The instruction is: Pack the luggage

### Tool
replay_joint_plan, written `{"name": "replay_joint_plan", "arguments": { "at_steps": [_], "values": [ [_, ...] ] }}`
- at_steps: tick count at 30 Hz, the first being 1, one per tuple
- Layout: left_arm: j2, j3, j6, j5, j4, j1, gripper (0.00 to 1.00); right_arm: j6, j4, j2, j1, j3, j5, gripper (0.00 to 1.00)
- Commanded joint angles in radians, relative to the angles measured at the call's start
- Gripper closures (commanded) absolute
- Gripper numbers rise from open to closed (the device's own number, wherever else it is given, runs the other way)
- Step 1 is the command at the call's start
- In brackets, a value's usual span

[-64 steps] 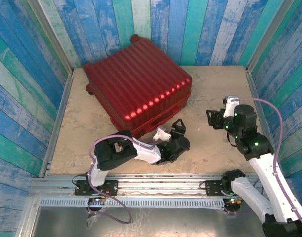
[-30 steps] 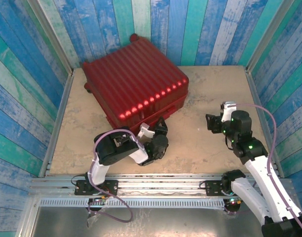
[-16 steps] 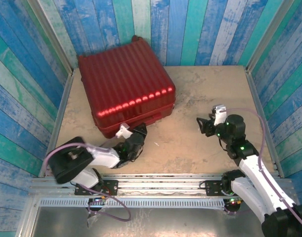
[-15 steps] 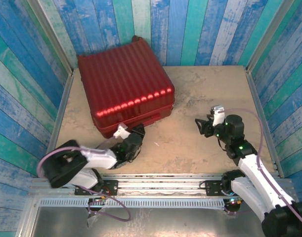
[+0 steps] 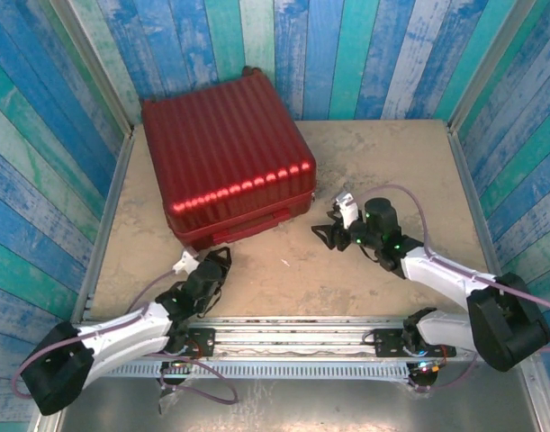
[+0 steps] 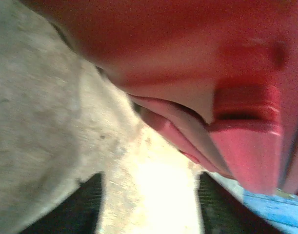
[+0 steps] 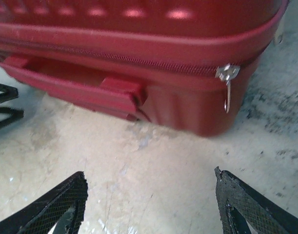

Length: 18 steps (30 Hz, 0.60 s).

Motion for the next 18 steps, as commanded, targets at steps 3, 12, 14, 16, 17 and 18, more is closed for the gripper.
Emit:
{"name": "replay_joint_plan", "arguments": {
  "at_steps": [3, 12, 14, 16, 17, 18],
  "values": [
    [0.008, 0.017, -0.041, 0.100, 0.082, 0.003, 0.19, 0.002, 0.014, -0.042, 0.003, 0.035, 0.116, 0.29],
    [0.322, 0.155, -0.149, 0.071, 0.347, -0.034, 0.20, 0.002, -0.088, -0.162, -0.006, 0.027, 0.219, 0.32],
    [0.378, 0.185, -0.193, -0.004, 0.372, -0.065, 0.24, -0.007, -0.100, -0.180, -0.008, 0.022, 0.226, 0.32],
    [0.431, 0.214, -0.230, -0.065, 0.394, -0.089, 0.28, -0.019, -0.112, -0.192, -0.008, 0.018, 0.232, 0.32],
    [0.459, 0.228, -0.245, -0.090, 0.408, -0.097, 0.29, -0.023, -0.120, -0.198, -0.009, 0.016, 0.236, 0.32],
    [0.486, 0.243, -0.273, -0.108, 0.405, -0.102, 0.31, -0.028, -0.127, -0.203, -0.009, 0.014, 0.238, 0.32]
  ]
}}
